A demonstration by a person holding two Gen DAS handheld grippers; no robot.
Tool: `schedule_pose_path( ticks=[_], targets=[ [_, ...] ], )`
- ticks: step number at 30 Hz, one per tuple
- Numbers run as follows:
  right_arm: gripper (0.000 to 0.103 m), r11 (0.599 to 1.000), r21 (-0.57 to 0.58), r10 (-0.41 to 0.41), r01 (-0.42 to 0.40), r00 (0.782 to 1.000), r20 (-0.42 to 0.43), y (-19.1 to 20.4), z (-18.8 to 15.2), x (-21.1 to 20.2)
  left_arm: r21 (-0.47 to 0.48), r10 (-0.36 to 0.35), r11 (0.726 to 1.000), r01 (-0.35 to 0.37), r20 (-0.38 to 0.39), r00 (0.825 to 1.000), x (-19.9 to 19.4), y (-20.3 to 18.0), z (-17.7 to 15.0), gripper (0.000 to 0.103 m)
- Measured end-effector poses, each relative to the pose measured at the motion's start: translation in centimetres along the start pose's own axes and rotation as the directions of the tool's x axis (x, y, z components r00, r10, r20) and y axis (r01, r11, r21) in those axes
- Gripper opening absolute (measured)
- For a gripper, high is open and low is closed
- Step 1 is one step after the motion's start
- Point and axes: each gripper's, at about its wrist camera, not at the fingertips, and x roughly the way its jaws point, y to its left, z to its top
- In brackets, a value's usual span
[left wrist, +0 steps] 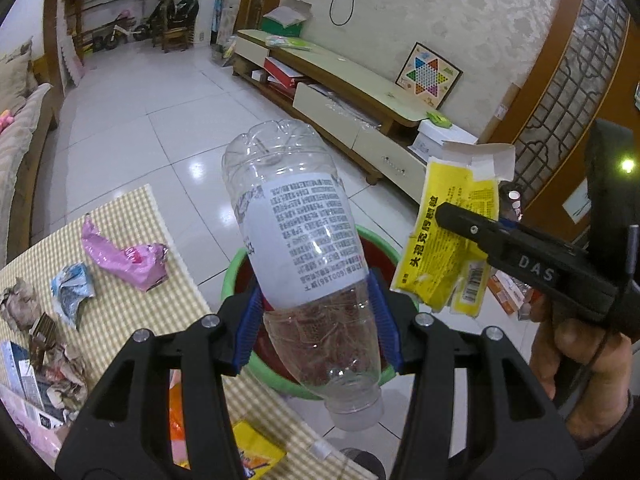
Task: Collect trash
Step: 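Carry the bottle with the left gripper while the right gripper carries the yellow bag to the green bucket, then open the right gripper over the bucket while the left gripper releases the bottle into it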
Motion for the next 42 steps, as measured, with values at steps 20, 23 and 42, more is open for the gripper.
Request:
schedule_pose_path(
  ticks=[20,23,42],
  targets=[
    [0.085,1.0,0.002,-0.002,0.002,1.0,0.001,0.8,0.9,1.5,-0.052,0.075,0.996,-0.073,0.034,0.997,-1.0,2.4,0.3,0.097],
    [0.088,1.0,-0.021,0.004,-0.003,1.0,0.004,1.6,0.9,1.3,-0.068,0.094,0.993,-0.092,0.035,0.995,-2.1,3.4,-0.2,0.098],
    [0.093,0.961,-0.221,0.145,-0.166,0.984,-0.107,14.0,-3.8,2.3,-0.265,0.279,0.928,-0.263,0.026,0.96,-13.2,14.7,-8.1,0.098]
  ],
)
